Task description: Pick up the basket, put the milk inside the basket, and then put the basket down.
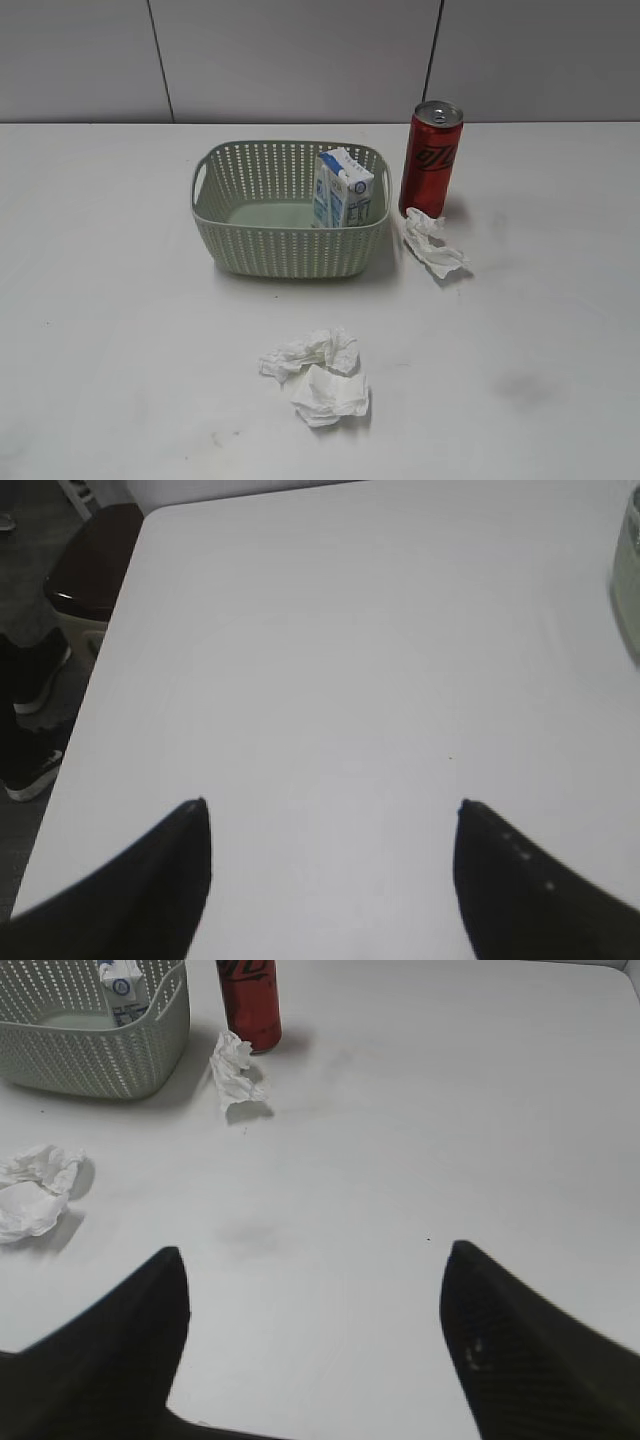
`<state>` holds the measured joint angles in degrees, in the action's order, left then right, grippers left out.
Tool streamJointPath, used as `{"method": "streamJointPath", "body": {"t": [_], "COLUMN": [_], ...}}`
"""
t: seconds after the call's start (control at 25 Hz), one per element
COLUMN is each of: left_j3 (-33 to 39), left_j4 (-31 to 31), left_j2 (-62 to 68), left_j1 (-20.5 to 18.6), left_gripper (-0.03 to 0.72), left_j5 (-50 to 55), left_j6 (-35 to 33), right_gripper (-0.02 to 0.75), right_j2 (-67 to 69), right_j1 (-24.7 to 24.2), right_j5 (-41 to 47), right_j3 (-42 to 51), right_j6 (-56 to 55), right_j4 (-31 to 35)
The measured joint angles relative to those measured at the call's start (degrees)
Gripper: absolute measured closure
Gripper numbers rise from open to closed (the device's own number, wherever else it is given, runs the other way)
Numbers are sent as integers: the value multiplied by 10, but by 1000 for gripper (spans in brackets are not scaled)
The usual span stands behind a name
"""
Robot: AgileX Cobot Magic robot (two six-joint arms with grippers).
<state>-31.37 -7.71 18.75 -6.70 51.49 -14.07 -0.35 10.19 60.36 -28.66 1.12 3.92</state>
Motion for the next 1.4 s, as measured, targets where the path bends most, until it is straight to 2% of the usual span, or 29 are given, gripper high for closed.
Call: {"method": "streamJointPath", "body": {"t": [0.32, 0.52, 0.72, 0.96, 1.4], "left_j3": [13, 13, 14, 21, 22], "left_j4": [2, 47, 86, 83, 77], "left_j2": [-108, -120, -146, -188, -191], "left_j1": [0, 0, 0, 1, 65], "left_gripper": [111, 112, 112, 113, 139], "left_j5": [25, 107, 110, 96, 94], "left_j6": [30, 56, 118, 128, 128], "right_gripper": [147, 147, 146, 146, 148], "right_j2": [0, 0, 0, 0, 0], "right_j1": [0, 0, 0, 0, 0], "right_j5": [0, 0, 0, 0, 0], "right_j3": [0, 0, 0, 0, 0], "right_j6": [0, 0, 0, -1, 0], "right_j4": [0, 0, 0, 0, 0]}}
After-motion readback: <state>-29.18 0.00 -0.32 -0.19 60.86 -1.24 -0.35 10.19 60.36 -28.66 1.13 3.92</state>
